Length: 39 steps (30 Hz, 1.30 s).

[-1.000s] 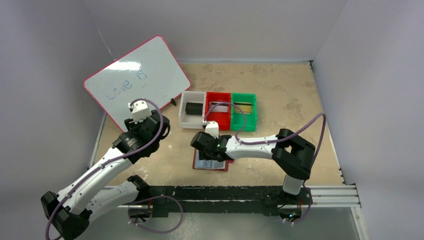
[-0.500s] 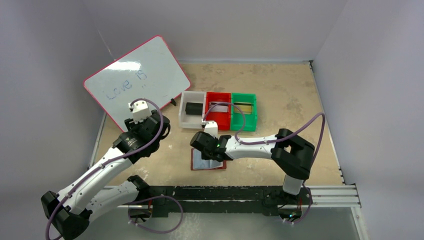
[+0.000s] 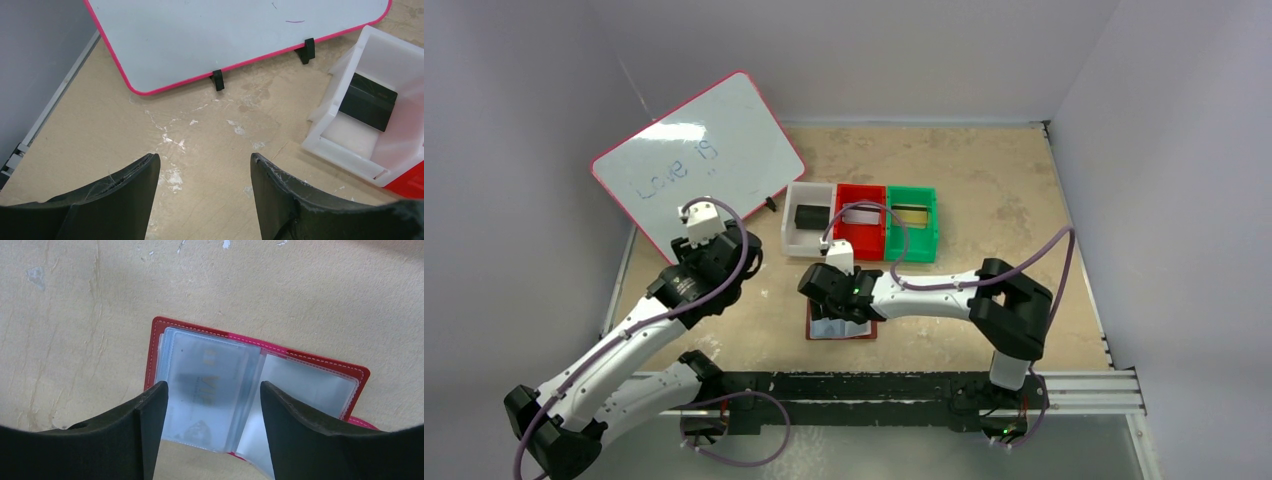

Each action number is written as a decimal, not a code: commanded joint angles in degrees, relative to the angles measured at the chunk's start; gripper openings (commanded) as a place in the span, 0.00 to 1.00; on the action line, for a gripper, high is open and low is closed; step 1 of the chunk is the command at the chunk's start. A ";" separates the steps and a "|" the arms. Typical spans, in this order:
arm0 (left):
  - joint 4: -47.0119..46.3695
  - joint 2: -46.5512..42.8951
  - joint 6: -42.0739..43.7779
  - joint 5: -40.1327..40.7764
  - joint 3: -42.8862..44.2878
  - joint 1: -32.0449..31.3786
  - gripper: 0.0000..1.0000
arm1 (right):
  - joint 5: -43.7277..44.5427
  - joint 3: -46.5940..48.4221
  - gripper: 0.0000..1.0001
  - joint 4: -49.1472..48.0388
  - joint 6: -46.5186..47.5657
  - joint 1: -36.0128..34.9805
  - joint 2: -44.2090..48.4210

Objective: Take the credit cards out of the card holder

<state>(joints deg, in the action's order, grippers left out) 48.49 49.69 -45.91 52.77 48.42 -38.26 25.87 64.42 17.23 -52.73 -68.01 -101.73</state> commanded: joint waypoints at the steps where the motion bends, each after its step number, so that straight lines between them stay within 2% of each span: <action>1: -0.49 -1.78 -0.87 2.76 1.84 0.28 0.66 | 0.88 2.38 0.70 0.69 -1.68 -0.59 -0.71; 16: -0.41 -1.79 -0.90 2.87 1.79 0.26 0.66 | 1.38 3.12 0.67 2.55 -3.85 -0.73 -4.70; 24: -0.37 -1.73 -0.90 2.94 1.74 0.22 0.66 | 0.79 2.09 0.53 2.40 -4.22 -0.72 -4.20; 28: -0.41 -1.46 -0.92 2.80 1.73 0.29 0.66 | -0.62 1.18 0.52 1.15 -3.75 -0.72 -4.13; 31: -0.41 -1.40 -0.89 2.64 1.69 0.25 0.66 | -1.22 0.14 0.43 -0.32 -3.28 -0.66 -3.71; 33: -0.49 -1.36 -0.91 2.64 1.61 0.23 0.66 | -1.26 -0.35 0.32 -0.96 -3.26 -0.64 -3.28; 39: -0.48 -0.85 -0.93 2.43 1.60 0.27 0.66 | -1.45 -1.97 0.18 -2.55 -3.34 -0.17 -2.20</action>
<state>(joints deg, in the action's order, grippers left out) 48.60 48.66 -46.37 54.24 48.42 -38.26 25.56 64.66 14.15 -55.90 -68.34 -105.10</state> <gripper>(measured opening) 0.661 0.228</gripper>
